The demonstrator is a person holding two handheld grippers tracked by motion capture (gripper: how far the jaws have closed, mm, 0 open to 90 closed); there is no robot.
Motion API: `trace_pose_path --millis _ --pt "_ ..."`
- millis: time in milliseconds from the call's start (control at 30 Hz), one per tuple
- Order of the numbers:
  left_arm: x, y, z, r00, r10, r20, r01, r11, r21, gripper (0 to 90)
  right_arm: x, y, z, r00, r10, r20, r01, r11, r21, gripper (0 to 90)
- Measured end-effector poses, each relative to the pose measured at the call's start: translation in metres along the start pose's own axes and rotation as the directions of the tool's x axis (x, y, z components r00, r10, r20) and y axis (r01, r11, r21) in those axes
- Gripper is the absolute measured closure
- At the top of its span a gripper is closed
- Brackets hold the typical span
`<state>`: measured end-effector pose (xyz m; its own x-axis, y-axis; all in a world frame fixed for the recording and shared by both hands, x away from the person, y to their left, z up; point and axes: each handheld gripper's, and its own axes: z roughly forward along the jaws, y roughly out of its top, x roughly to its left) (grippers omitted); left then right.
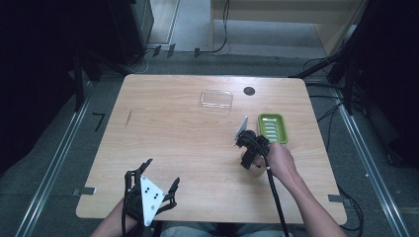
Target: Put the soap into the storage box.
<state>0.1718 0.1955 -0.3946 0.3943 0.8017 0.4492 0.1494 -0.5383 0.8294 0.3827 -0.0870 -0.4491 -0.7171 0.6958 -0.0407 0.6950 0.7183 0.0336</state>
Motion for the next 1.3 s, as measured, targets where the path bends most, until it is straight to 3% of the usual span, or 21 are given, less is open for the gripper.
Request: trace_pose_path --millis 1300 --pt "-0.001 0.000 0.000 1.0000 0.008 0.003 -0.008 1.0000 -0.002 14.0 -0.031 -0.012 -0.013 0.9969 0.077 0.016 -0.078 0.997 0.029 33.4"
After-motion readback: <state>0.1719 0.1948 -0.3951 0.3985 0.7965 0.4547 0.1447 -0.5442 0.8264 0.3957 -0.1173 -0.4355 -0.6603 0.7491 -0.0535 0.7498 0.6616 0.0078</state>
